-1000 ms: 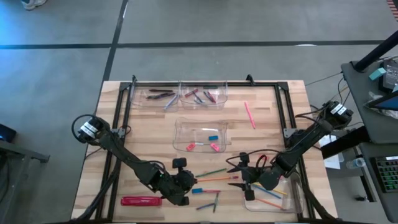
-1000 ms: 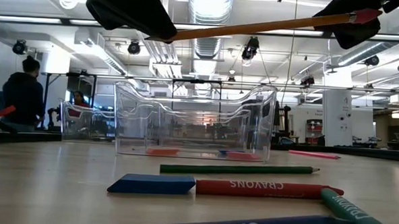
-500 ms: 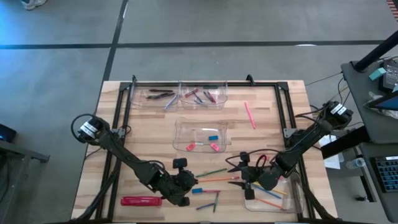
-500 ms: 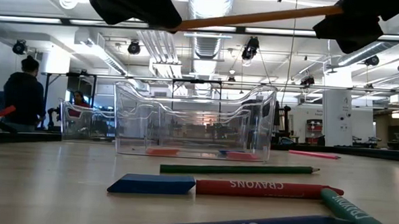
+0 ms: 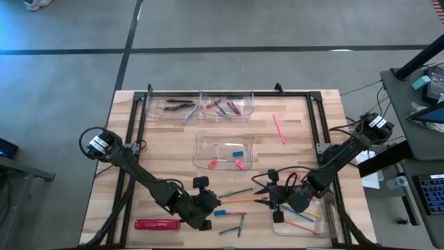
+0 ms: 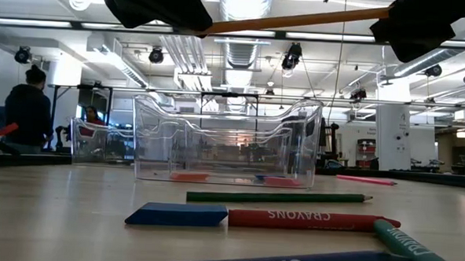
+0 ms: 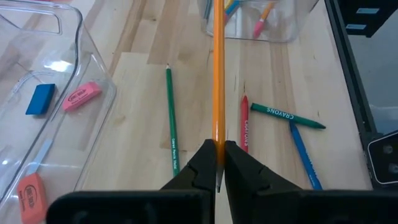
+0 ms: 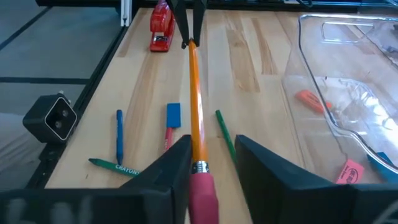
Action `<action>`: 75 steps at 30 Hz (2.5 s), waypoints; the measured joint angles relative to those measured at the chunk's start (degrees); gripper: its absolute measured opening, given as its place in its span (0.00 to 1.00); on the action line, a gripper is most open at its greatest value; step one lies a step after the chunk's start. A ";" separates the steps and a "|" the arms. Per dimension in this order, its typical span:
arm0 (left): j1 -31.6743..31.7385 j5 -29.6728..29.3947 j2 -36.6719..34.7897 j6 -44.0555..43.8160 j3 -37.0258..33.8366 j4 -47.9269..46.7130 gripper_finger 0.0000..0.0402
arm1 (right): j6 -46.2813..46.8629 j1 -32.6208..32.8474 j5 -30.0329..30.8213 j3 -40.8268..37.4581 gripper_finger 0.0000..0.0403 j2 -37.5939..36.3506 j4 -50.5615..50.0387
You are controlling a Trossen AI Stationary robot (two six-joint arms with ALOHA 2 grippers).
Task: Sort crayons/erasers/pens/pencils in bins
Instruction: Put the yellow pencil into the bottom transparent bin
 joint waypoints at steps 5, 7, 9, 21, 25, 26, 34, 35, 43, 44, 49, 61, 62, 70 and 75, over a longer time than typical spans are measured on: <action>0.02 0.00 0.00 -0.04 0.00 -0.02 0.00 | -0.28 0.00 -0.04 0.00 0.16 0.00 -0.40; 0.02 -0.02 -0.01 -0.12 0.00 -0.02 0.00 | -0.34 0.00 -0.07 0.00 0.12 -0.02 -0.40; 0.03 -0.07 0.01 -0.15 0.00 -0.05 0.00 | -0.47 0.00 -0.30 0.00 0.08 -0.02 -0.39; 0.04 -0.07 -0.01 -0.08 -0.02 -0.01 0.02 | -0.50 0.00 -0.31 0.00 0.06 -0.18 -0.69; 0.09 -0.13 -0.01 0.57 -0.02 0.32 0.10 | -0.07 0.00 -0.35 0.00 0.06 -1.64 -2.18; 0.07 -0.13 -0.01 1.42 -0.02 0.33 0.13 | -0.05 0.02 -0.39 0.00 0.06 -2.18 -2.58; 0.11 -0.21 -2.99 4.14 -0.09 0.49 0.35 | 4.25 0.43 -0.35 0.00 0.07 -6.56 -7.45; 0.11 -0.56 -3.66 4.26 -0.09 0.50 0.36 | 4.88 0.52 -0.37 0.00 0.07 -7.12 -8.57; 0.15 -4.64 -7.32 5.75 -0.34 0.55 0.39 | 7.45 1.00 -2.06 0.00 0.07 -10.40 -10.88; 0.15 -4.73 -7.34 6.04 -0.33 0.50 0.39 | 7.45 1.11 -2.13 0.00 0.07 -10.81 -11.04; 0.15 -4.91 -8.07 6.12 -0.49 0.52 0.39 | 10.54 1.42 -5.80 1.71 0.07 -13.36 -18.69; 0.13 -4.92 -8.05 5.99 -0.73 1.03 0.39 | 26.50 2.46 -16.78 27.23 0.07 -14.96 -62.35; 0.13 -4.92 -8.04 5.99 -0.79 1.20 0.39 | 27.40 2.80 -17.38 29.34 0.07 -14.48 -64.89; -0.04 -4.92 -7.92 5.94 -1.69 2.53 0.39 | 42.28 6.32 -23.41 38.71 0.07 -12.02 -78.58; -0.04 -4.92 -7.92 6.02 -1.75 3.48 0.39 | 51.97 8.71 -26.73 37.85 0.07 -12.02 -82.51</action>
